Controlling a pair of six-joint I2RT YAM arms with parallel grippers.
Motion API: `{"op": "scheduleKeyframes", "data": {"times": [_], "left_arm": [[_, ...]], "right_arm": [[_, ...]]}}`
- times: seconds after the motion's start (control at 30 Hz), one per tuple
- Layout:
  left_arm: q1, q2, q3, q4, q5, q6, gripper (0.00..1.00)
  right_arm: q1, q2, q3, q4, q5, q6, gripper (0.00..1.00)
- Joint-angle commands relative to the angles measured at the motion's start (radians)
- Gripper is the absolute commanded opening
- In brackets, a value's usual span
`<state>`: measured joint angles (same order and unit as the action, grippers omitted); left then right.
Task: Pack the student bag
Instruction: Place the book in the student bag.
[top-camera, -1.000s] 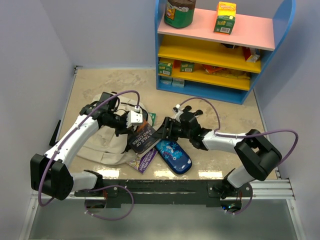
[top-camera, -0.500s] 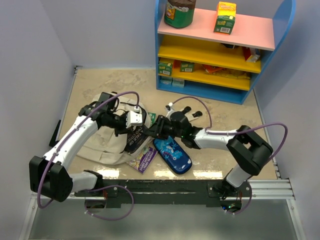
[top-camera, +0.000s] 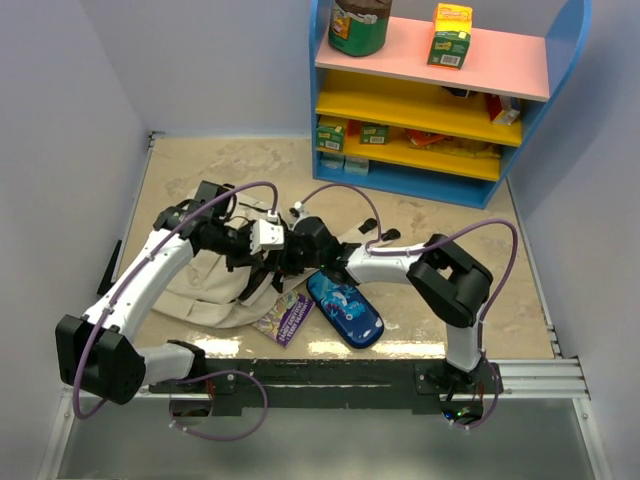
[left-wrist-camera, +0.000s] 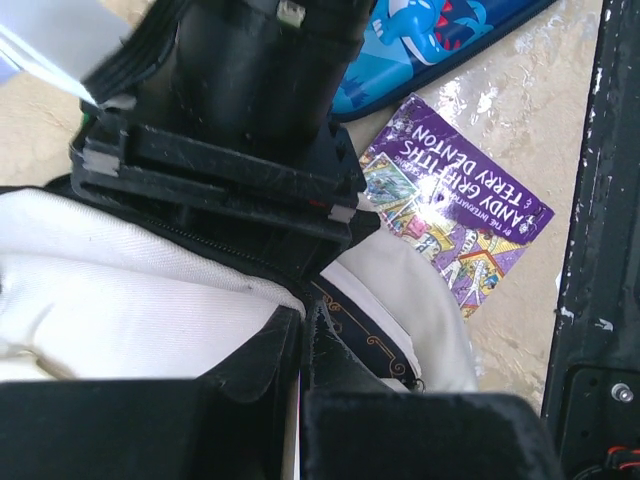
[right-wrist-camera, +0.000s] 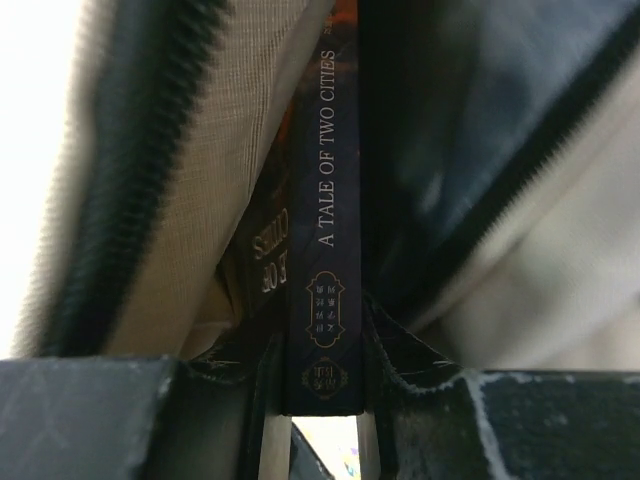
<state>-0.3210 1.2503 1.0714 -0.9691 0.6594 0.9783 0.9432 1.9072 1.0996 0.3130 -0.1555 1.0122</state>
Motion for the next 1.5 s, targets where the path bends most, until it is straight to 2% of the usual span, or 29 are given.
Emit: {"op": "scheduleKeyframes", "data": {"times": [0.0, 0.03, 0.07, 0.13, 0.3, 0.43, 0.53, 0.57, 0.67, 0.7, 0.77, 0.87, 0.97, 1.17, 1.23, 1.33, 1.47], "left_arm": [[-0.009, -0.014, 0.130, 0.000, 0.137, -0.001, 0.00], [-0.009, -0.008, 0.142, -0.008, 0.144, 0.002, 0.00], [-0.009, -0.006, 0.163, -0.025, 0.152, 0.003, 0.00], [-0.009, -0.008, 0.177, -0.049, 0.167, 0.013, 0.00], [-0.009, -0.023, 0.180, -0.094, 0.161, 0.046, 0.00], [-0.009, -0.061, 0.145, -0.099, 0.152, 0.057, 0.00], [-0.009, -0.074, 0.128, -0.097, 0.151, 0.063, 0.00], [-0.007, -0.074, 0.125, -0.095, 0.148, 0.063, 0.00], [0.003, -0.075, 0.113, -0.103, 0.146, 0.075, 0.00], [0.013, -0.078, 0.108, -0.103, 0.154, 0.086, 0.00], [0.069, -0.083, 0.075, -0.066, 0.160, 0.085, 0.00], [0.149, -0.060, 0.036, 0.001, 0.151, 0.051, 0.00], [0.187, -0.034, 0.002, 0.081, 0.105, 0.014, 0.00], [0.197, -0.049, -0.047, 0.150, 0.052, -0.033, 0.00], [0.198, -0.058, -0.054, 0.147, 0.048, -0.035, 0.00], [0.198, -0.075, -0.068, 0.145, 0.048, -0.043, 0.00], [0.198, -0.097, -0.077, 0.136, 0.051, -0.047, 0.00]], "right_arm": [[0.016, -0.005, 0.042, 0.153, -0.004, -0.029, 0.00], [0.016, -0.008, 0.026, 0.226, -0.019, -0.026, 0.00], [0.016, -0.010, -0.010, 0.400, -0.038, -0.023, 0.00], [0.016, 0.022, -0.024, 0.562, -0.102, -0.001, 0.00], [0.020, 0.119, 0.115, 0.549, -0.006, 0.006, 0.00], [0.028, 0.159, 0.190, 0.497, 0.143, 0.016, 0.00], [0.039, 0.205, 0.305, 0.379, 0.186, -0.020, 0.00], [0.046, 0.232, 0.343, 0.271, 0.197, -0.038, 0.00], [0.045, 0.268, 0.463, 0.094, 0.137, -0.121, 0.33], [0.045, 0.262, 0.479, 0.056, 0.114, -0.183, 0.47], [0.045, 0.231, 0.474, -0.058, 0.094, -0.251, 0.59], [0.045, 0.104, 0.344, -0.084, 0.122, -0.368, 0.79], [0.037, -0.031, 0.215, -0.104, 0.151, -0.420, 0.86], [-0.079, -0.252, -0.027, -0.086, 0.180, -0.449, 0.87], [-0.147, -0.275, -0.078, -0.086, 0.204, -0.440, 0.86], [-0.208, -0.244, -0.064, -0.156, 0.247, -0.452, 0.83], [-0.233, -0.160, -0.032, -0.172, 0.280, -0.489, 0.84]]}}
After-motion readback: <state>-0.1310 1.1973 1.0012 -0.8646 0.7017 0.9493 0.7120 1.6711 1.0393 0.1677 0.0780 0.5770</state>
